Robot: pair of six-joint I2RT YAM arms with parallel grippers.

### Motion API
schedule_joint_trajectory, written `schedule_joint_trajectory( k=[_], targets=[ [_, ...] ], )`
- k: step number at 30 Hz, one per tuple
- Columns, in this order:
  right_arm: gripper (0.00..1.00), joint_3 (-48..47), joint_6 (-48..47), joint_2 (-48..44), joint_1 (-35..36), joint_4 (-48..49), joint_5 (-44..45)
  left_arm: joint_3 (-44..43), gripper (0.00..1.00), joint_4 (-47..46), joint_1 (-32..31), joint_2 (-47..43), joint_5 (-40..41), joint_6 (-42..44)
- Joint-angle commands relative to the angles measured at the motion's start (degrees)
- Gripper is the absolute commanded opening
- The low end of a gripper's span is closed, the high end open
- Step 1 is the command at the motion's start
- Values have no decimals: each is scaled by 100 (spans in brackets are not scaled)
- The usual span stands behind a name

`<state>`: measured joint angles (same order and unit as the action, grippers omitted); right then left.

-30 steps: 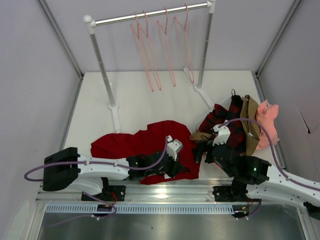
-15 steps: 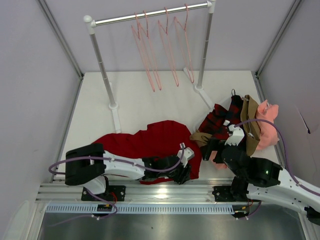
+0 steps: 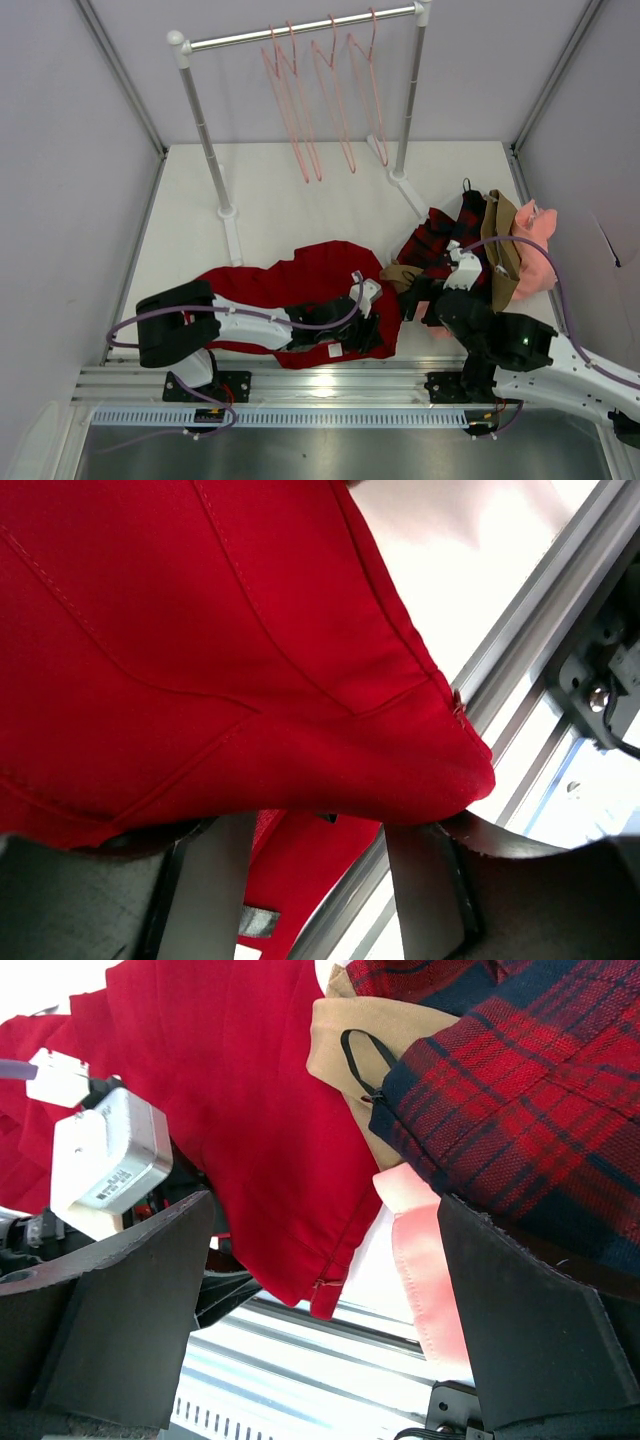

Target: Place the skirt on the hanger

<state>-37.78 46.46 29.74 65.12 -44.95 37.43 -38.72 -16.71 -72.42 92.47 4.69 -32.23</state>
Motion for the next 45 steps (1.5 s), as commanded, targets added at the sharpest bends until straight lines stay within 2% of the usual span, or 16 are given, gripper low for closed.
schedule_joint_trajectory(
  k=[1, 7, 12, 18, 28, 36, 39, 40, 42, 45],
  targets=[
    [100, -63, -58, 137, -8, 206, 63, -83, 57, -456, 114, -62, 33, -126],
    [99, -89, -84, 199, -8, 180, 80, 5, 49, -1009, 141, 245, -590, 67],
    [99, -89, -23, 76, -26, 100, 115, -30, 40, -878, 141, 316, -583, 278],
    [99, -63, 4, 41, -17, 74, 151, -13, 36, -544, 141, 237, -249, 489],
    [100, -63, 39, 85, -35, 48, 124, -83, 24, -509, 132, 413, -82, 507],
    [99, -54, 65, 85, -35, 48, 133, -109, 20, -465, 79, 448, 23, 603],
    [99, -54, 65, 94, -35, 48, 124, -145, 13, -465, -35, 500, 120, 674],
    [99, -54, 65, 94, -26, 56, 115, -162, 7, -465, -96, 518, 181, 691],
    [99, -54, 65, 111, -35, 65, 124, -188, 1, -465, -158, 588, 260, 727],
    [99, -63, 65, 120, -35, 48, 115, -189, 0, -439, -255, 615, 462, 744]
  ],
)
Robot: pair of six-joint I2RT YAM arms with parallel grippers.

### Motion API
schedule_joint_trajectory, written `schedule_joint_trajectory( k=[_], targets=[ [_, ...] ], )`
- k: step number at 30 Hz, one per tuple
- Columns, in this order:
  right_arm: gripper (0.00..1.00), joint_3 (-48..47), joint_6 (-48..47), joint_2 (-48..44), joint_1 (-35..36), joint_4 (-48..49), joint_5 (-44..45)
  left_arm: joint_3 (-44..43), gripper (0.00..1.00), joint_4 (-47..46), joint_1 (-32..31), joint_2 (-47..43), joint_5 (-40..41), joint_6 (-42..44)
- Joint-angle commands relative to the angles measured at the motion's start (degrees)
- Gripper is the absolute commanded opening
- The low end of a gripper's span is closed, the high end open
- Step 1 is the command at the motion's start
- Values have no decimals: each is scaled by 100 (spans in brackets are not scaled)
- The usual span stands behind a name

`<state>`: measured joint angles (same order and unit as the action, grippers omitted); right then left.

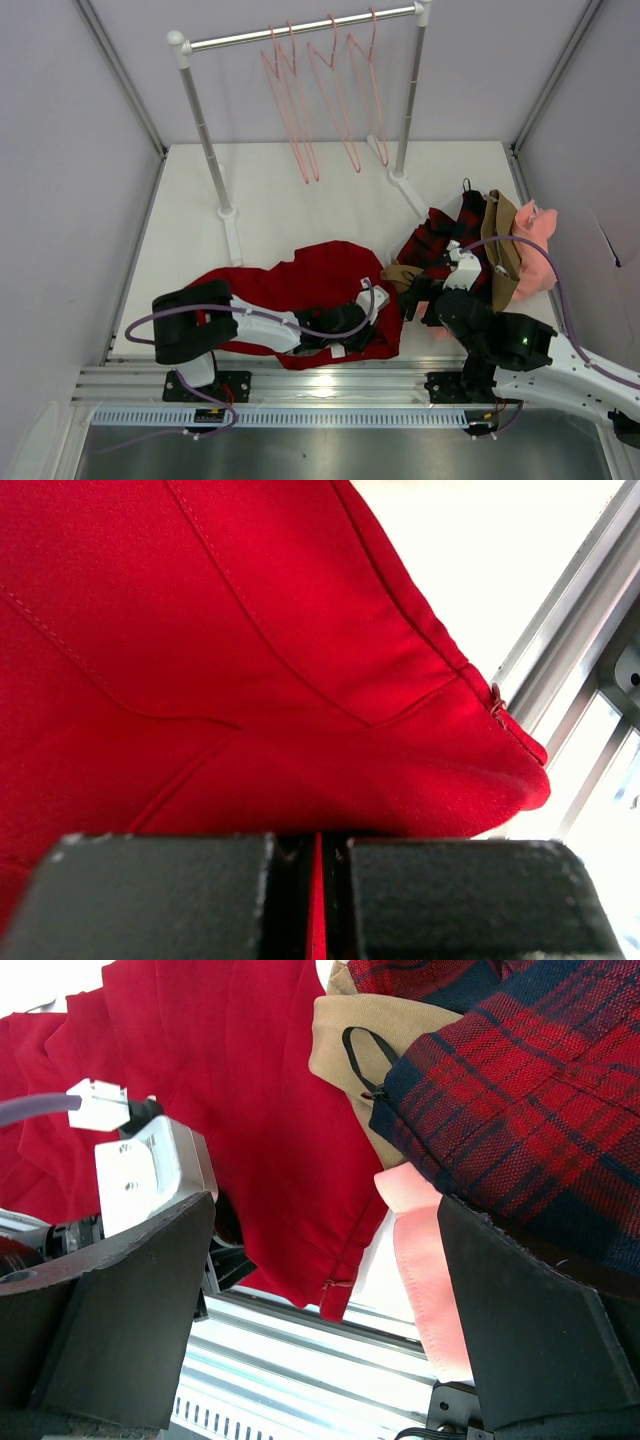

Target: Place the skirt on the hanger

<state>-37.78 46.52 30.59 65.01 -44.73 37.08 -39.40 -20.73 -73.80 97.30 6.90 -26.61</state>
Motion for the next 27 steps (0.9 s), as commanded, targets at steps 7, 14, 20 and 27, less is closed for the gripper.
schedule_joint_trajectory(
  k=[7, 14, 20, 27],
  targets=[
    [99, -37, 85, 35, -24, 131, 80, 221, 0, 8, -214, -491, 1058, 77],
    [99, 69, -73, 140, -24, 500, -166, 616, 0, 192, -266, -1870, 1718, 59],
    [99, 253, -687, 158, -24, 1413, -893, 898, 0, 324, -310, -2478, 2377, 68],
    [99, 412, -1452, 499, -6, 2424, -1651, 1188, 0, 684, -354, -3233, 3221, 68]
  ],
)
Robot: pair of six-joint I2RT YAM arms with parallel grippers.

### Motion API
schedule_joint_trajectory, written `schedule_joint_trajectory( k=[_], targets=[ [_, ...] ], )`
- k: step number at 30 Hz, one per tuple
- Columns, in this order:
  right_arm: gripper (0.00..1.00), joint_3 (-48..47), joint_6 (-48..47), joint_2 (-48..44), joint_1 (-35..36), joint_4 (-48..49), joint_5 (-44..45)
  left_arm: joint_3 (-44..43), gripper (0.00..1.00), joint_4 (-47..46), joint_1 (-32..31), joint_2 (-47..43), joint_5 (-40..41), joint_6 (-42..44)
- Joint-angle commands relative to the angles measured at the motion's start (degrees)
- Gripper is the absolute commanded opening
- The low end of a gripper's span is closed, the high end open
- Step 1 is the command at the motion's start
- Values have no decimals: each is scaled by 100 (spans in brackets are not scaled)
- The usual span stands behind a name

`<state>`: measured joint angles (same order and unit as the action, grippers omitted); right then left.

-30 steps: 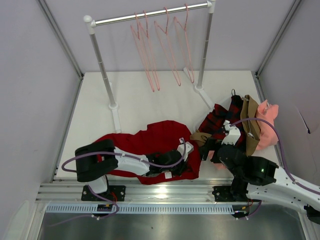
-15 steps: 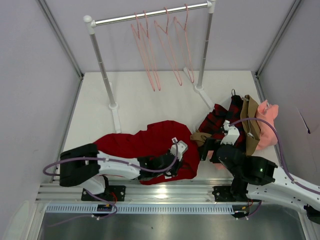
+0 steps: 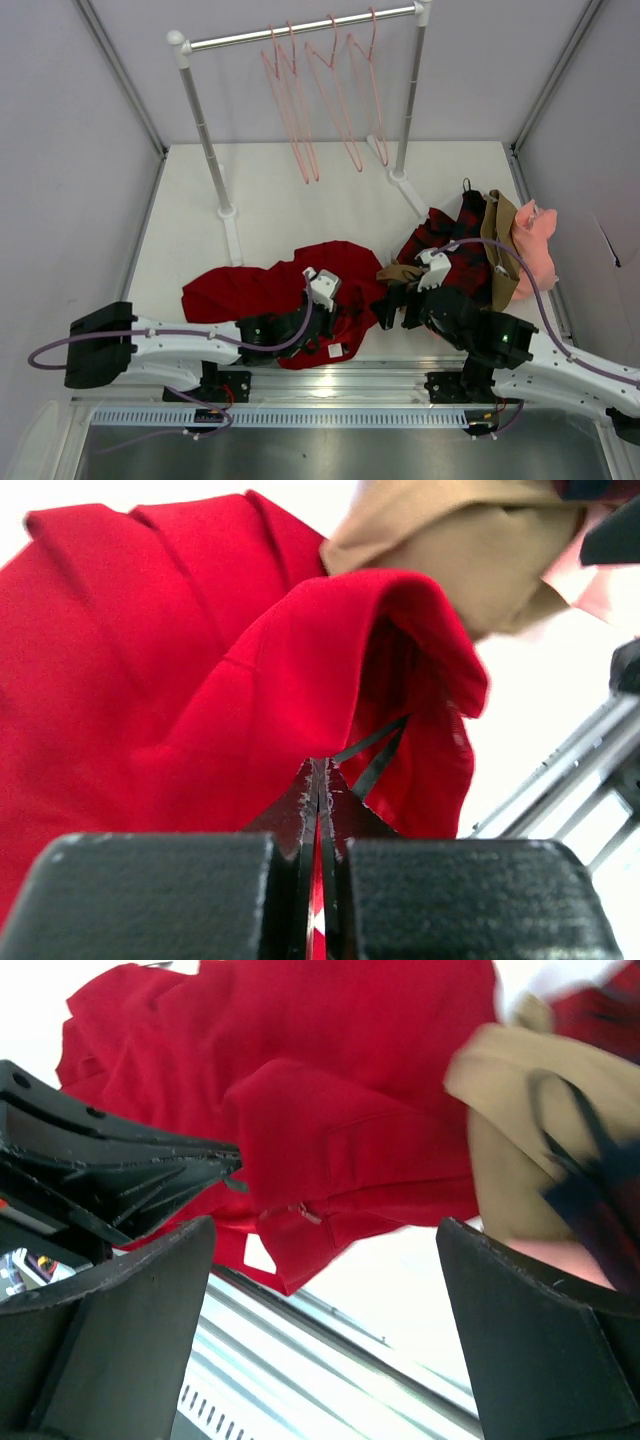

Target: Place the skirt on the hanger

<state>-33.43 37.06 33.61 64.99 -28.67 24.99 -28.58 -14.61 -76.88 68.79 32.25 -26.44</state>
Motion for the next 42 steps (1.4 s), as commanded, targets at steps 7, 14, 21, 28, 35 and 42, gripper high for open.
schedule_joint_trajectory(
  k=[7, 14, 21, 28, 35, 42],
  targets=[
    [98, -356, -1297, 848, 136, 1284, -636, 151, 0, 424, -81, -1499, 1064, 305],
    [95, -559, -2246, 929, 672, 1872, -294, -34, 0, 784, -81, -1782, 1108, 297],
    [88, -1287, -1362, 1069, 498, 105, 666, 27, 0, 872, -73, -1764, 476, 131],
    [82, -851, 625, 990, 716, -1194, -223, 326, 0, 889, -55, -1571, 176, -529],
    [87, -348, 1252, 1621, 1770, -1317, 295, 177, 10, 1548, 121, -1307, -69, -1030],
    [84, -681, 1048, 2834, 2316, -1694, 814, 501, 16, 1496, 121, -1553, -360, -1258]
  ],
)
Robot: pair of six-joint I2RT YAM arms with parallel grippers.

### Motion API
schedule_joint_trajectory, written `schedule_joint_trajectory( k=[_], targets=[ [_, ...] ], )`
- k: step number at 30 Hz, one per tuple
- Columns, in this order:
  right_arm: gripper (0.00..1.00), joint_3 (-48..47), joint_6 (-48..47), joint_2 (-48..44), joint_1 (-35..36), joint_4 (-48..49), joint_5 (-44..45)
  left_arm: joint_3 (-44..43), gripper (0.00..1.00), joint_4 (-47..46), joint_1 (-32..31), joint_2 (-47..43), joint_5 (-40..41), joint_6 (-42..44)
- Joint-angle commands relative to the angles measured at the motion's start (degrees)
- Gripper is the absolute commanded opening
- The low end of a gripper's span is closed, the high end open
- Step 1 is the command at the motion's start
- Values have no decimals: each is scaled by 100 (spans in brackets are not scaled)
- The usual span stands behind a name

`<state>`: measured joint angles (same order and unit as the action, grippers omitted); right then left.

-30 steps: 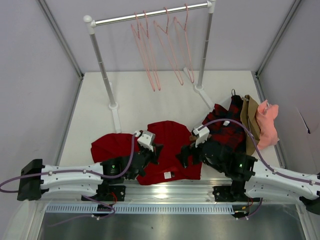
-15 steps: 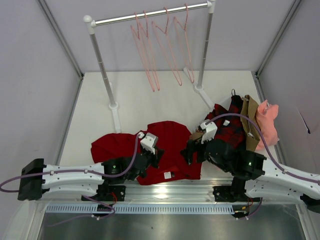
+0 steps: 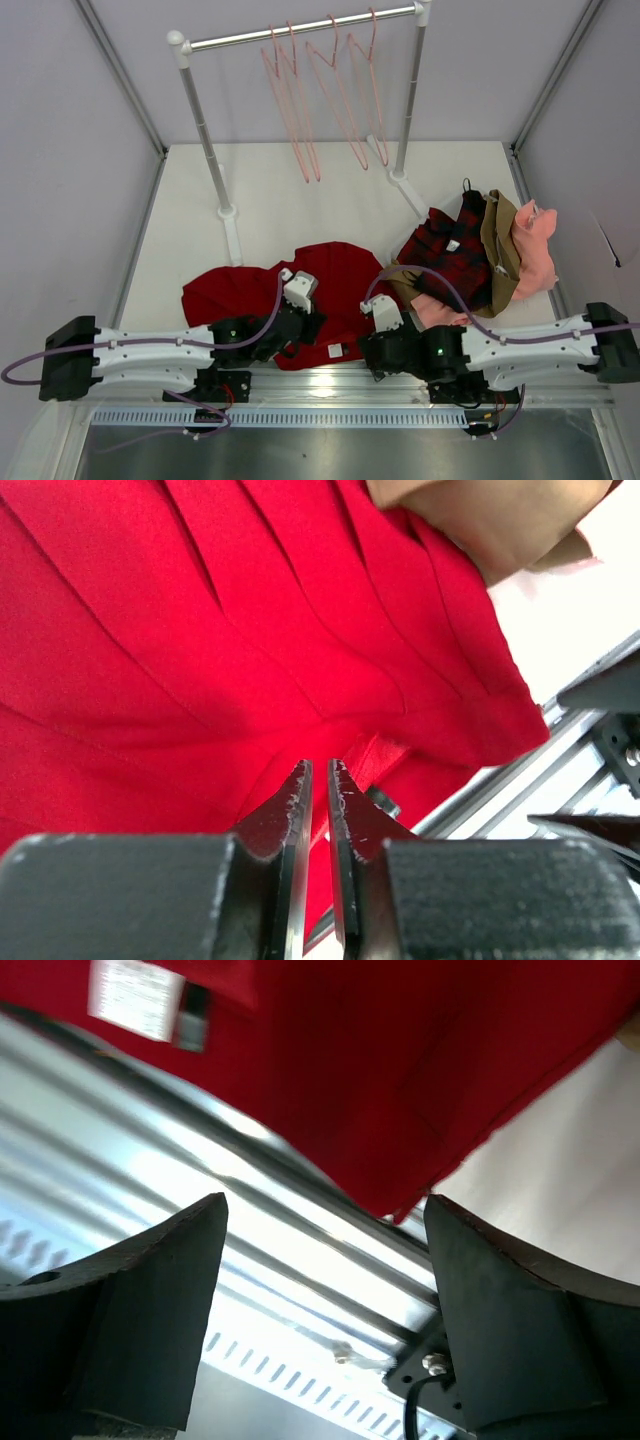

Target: Place the skirt on the hanger

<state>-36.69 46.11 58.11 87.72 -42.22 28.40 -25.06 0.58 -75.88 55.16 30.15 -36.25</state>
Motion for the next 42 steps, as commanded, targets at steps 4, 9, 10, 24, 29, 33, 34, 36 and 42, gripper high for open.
schedule_joint_trajectory(
  k=[4, 9, 10, 24, 29, 33, 34, 36, 42],
  targets=[
    [82, -742, 1063, 956, 26, -761, 570, 273, 16, -198, 20, -277, -168, -356],
    [82, -858, 1944, 1291, -44, -797, 499, 352, 16, -286, 20, -260, -220, -374],
    [82, -814, 2042, 1326, -88, -797, 552, 379, 16, -304, 20, -242, -229, -365],
    [78, -638, 1411, 1537, -660, -577, 587, 572, 17, -260, 20, -453, -141, -418],
    [75, -620, 1173, 1730, -634, -498, 658, 555, 18, -260, 20, -409, -150, -392],
    [64, -682, 1076, 2028, -642, -524, 859, 520, 21, -278, 20, -383, -167, -339],
    [60, -743, 1076, 2090, -651, -585, 912, 520, 23, -304, 20, -374, -220, -321],
    [39, -805, 1041, 2204, -651, -604, 1044, 528, 25, -348, 20, -383, -281, -242],
    [0, -1077, 620, 1916, -835, -227, 1177, 458, 36, -269, 20, -558, -405, 135]
  ],
)
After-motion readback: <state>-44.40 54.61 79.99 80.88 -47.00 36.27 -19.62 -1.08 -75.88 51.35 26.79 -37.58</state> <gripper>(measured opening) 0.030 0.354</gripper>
